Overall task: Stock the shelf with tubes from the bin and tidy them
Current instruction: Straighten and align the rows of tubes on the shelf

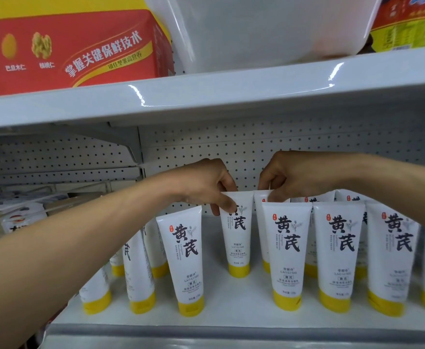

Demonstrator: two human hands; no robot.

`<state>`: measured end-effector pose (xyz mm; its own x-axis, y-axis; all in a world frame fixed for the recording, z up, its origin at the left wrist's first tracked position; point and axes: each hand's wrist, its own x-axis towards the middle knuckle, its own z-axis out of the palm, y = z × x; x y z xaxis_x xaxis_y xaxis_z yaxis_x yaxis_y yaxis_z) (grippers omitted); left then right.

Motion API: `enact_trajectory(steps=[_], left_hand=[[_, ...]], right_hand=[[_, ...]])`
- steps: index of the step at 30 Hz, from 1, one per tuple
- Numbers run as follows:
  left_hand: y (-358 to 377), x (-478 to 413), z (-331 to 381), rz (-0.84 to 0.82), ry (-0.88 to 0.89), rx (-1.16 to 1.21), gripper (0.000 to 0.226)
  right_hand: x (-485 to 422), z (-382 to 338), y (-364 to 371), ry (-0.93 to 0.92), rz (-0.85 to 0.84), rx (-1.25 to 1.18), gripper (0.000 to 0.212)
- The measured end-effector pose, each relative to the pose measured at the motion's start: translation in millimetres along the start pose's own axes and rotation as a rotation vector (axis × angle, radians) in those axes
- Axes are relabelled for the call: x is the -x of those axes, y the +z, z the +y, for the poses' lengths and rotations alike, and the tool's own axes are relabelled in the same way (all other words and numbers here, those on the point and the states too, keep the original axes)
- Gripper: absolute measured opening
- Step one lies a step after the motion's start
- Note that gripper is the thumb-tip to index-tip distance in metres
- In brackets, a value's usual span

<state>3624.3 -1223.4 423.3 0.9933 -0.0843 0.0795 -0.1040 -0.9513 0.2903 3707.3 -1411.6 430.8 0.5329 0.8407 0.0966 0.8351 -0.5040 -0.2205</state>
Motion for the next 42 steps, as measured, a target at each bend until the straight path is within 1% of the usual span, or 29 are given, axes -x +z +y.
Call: enact_trajectory(steps=[10,13,14,16,18,19,21,22,24,26,27,28,30,32,34,35,38,42], left_hand=[[-0.8,0.2,-0.4,-0.008,-0.02,-0.01,0.014],[0.0,-0.7,0.5,-0.011,-0.022,-0.018,0.015],[0.3,-0.4,0.9,-0.01,-0.023,-0.02,0.016],[0.2,2.3,1.2,-0.007,-0.03,-0.025,0.02],[-2.2,8.0,1.9,0.016,-0.035,-0.042,0.026],[-4.2,12.3,2.8,0.051,-0.031,-0.046,0.028],[-8.0,25.9,7.0,0.171,-0.007,-0.061,0.028],[-9.1,35.0,10.0,0.231,0.006,-0.088,0.031],[-9.5,55.6,14.7,0.277,0.012,-0.184,0.05],[-8.9,75.4,17.6,0.241,-0.023,-0.306,0.068],[-8.4,83.8,19.0,0.209,-0.063,-0.348,0.07],[-7.5,90.2,19.0,0.169,-0.121,-0.378,0.066],[-4.7,97.1,18.0,0.109,-0.212,-0.45,0.054],[-0.9,98.1,14.8,0.072,-0.236,-0.453,0.042],[2.0,96.0,11.1,0.07,-0.204,-0.385,0.025],[3.1,94.1,9.3,0.094,-0.178,-0.355,0.018],[7.6,84.8,7.7,0.172,-0.089,-0.25,0.017],[16.8,68.5,14.4,0.174,0.006,-0.044,0.012]], right_hand=[[1.0,-1.1,-0.4,-0.007,-0.01,0.001,0.006],[2.5,-1.4,0.0,0.0,0.004,0.003,0.002],[3.4,-1.8,0.0,0.003,0.015,-0.001,0.003],[5.7,-1.9,-1.2,0.009,0.065,-0.001,0.011],[11.1,-2.8,-2.7,0.005,0.151,0.029,0.016],[15.3,-4.4,-3.0,-0.007,0.197,0.036,0.016],[27.3,-11.1,-2.1,-0.053,0.258,0.013,0.014],[33.9,-15.3,-1.3,-0.074,0.264,-0.013,0.016],[46.7,-23.4,0.5,-0.086,0.221,-0.053,0.032],[57.5,-29.8,3.1,-0.086,0.142,-0.034,0.049],[61.0,-31.3,5.2,-0.083,0.105,-0.01,0.051],[63.0,-32.0,8.0,-0.073,0.077,0.024,0.049],[63.0,-31.7,14.0,-0.034,0.046,0.096,0.038],[59.4,-29.5,20.1,-0.012,0.045,0.108,0.027],[56.0,-27.7,24.1,-0.005,0.057,0.101,0.021],[54.7,-26.8,25.0,0.001,0.06,0.1,0.02],[53.4,-25.1,25.9,-0.003,0.071,0.103,0.019],[53.4,-24.1,26.4,-0.008,0.078,0.086,0.019]])
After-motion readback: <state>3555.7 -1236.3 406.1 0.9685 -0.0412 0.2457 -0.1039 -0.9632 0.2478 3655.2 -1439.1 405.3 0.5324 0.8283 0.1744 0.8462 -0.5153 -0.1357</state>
